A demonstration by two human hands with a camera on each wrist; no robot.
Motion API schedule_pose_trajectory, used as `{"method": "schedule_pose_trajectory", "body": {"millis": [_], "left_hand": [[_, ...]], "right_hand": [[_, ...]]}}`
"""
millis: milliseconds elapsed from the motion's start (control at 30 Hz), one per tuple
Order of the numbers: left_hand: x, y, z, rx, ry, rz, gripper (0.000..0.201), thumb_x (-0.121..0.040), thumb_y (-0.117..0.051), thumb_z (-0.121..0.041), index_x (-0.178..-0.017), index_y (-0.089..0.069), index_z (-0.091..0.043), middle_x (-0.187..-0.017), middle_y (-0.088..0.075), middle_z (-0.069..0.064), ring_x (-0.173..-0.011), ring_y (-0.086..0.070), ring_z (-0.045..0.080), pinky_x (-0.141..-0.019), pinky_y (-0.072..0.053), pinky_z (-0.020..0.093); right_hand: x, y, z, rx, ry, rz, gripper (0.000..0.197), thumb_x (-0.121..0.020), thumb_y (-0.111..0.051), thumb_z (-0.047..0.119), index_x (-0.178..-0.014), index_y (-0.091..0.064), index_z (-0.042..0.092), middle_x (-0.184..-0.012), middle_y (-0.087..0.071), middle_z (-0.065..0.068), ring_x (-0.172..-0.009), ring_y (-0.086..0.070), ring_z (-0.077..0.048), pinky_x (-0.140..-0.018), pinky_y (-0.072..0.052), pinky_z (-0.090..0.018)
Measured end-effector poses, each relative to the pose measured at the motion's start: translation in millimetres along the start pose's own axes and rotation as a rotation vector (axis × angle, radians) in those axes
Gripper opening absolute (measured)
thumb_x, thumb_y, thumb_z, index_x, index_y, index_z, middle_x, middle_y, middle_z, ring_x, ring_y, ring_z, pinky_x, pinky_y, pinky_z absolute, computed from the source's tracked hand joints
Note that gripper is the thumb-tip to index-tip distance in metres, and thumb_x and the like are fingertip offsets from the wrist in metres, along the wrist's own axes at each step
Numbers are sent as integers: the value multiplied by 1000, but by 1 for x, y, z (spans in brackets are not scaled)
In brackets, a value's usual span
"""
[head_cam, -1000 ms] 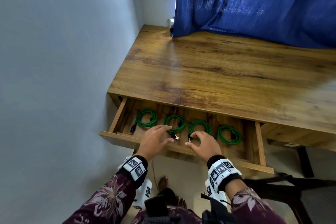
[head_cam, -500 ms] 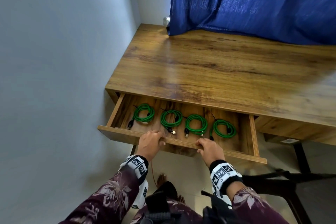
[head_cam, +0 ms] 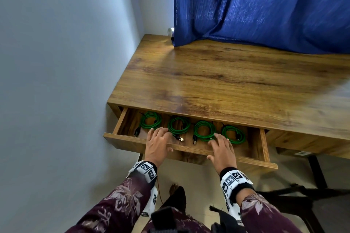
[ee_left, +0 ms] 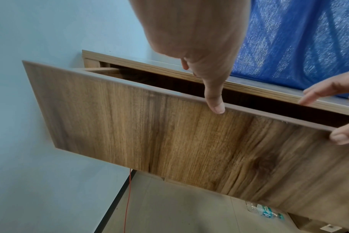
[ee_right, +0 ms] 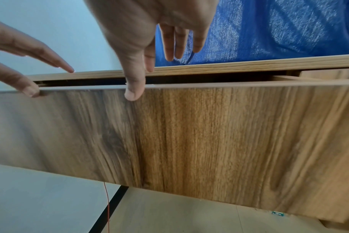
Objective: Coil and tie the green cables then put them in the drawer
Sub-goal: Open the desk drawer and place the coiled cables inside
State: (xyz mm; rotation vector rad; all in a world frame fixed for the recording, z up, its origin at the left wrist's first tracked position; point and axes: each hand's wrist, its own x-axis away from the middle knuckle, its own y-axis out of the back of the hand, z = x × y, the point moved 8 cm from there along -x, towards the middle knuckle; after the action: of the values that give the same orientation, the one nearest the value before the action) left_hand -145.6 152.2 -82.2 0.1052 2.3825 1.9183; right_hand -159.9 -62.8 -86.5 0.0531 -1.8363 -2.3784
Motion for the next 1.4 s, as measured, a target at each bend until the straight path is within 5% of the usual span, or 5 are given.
{"method": "schedule_pose_trajectory", "body": {"millis": [167, 533, 867, 1100, 1400], "left_hand": [[-26, -2, 4, -100, -24, 103, 86, -79, -64, -46, -148, -18, -24, -158, -9, -1, -146, -3, 16, -114, 13, 40], [-96, -18, 9, -61, -287, 260, 108, -74, -66, -51, -148, 6, -19, -151, 22, -5, -140, 23, 13, -114, 15, 38], [-114, -29, 8, -8, -438, 184, 76, -83, -34, -55, -148, -15, -20, -154, -22, 2, -142, -12, 13, -113, -8, 35], [-128, -16, 1, 41, -464, 58, 74, -63, -71, -50, -129, -51, -23, -137, -53, -4, -121, -46, 13, -100, -43, 32], [-133, -10, -3, 35, -415, 28, 60, -58, -69, -48, -113, -59, -24, -126, -57, -6, -110, -51, 13, -94, -45, 30]], "right_hand": [[-24, 3, -7, 57, -11, 91, 84, -82, -67, 29, -148, -15, 24, -158, 1, -5, -145, 4, -21, -116, 5, -35], [-86, 0, -33, 123, 10, 285, 111, -79, -60, 56, -142, 23, 17, -145, 32, 6, -137, 25, -10, -113, 13, -35], [-108, 5, -32, 23, 76, 172, 86, -86, -57, 44, -149, -3, 20, -155, 7, 8, -143, 7, -8, -112, 8, -25], [-118, 6, -37, -35, 14, 59, 76, -78, -70, 34, -143, -33, 21, -151, -29, 2, -140, -25, -20, -112, -25, -39], [-123, 8, -37, -32, -5, 70, 68, -78, -70, 32, -137, -40, 20, -146, -34, 3, -136, -29, -19, -110, -31, -40]]}}
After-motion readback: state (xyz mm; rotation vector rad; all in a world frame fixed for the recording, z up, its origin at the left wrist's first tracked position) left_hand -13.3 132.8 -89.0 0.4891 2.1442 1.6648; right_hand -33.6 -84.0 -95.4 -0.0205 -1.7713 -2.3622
